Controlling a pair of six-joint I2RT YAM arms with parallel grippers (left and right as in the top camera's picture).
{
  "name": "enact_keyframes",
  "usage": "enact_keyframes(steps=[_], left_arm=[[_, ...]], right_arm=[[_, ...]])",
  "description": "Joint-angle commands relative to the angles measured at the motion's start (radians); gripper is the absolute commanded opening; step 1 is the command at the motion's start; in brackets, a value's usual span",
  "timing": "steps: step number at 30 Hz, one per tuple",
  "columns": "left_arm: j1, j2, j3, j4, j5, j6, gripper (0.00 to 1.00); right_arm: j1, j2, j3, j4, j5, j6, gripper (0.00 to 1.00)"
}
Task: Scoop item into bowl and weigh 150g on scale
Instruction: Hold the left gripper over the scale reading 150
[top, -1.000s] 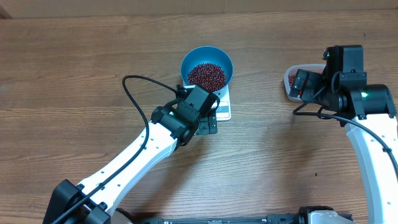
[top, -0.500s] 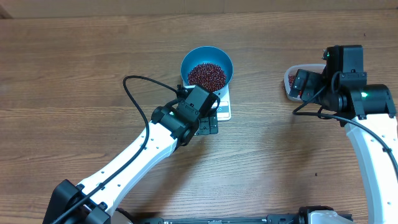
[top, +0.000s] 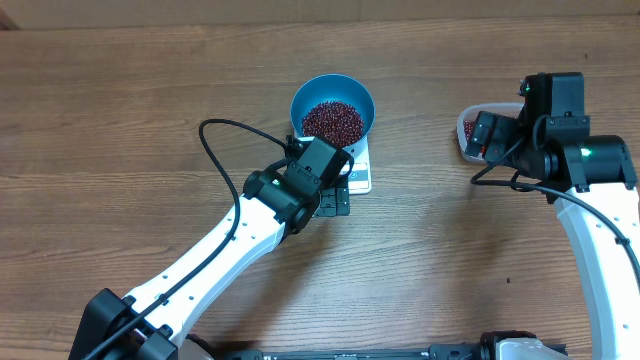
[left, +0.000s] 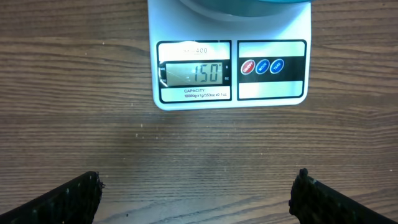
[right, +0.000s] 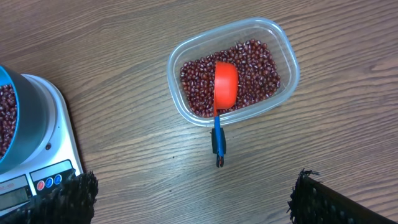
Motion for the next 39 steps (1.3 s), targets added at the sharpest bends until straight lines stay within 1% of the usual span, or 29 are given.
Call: enact_keyframes(steps=[1, 32, 36, 39], left_arm=[[0.002, -0.010, 0.008, 0.003, -0.034, 0.036, 0.99], [0.002, -0.010, 0.008, 0.013, -0.037, 0.040, 0.99], [0.002, -0.010, 0.008, 0.030, -0.044, 0.040, 1.00], [0.002, -0.010, 0.008, 0.062, -0.048, 0.072, 1.00]], right_arm=[[0.004, -0.018, 0.003, 0.006, -0.004, 0.001, 1.00], [0.004, -0.018, 0.003, 0.006, -0.004, 0.001, 1.00], [0.004, -0.018, 0.003, 0.006, -0.004, 0.001, 1.00], [0.004, -0.018, 0.003, 0.006, -0.004, 0.001, 1.00]])
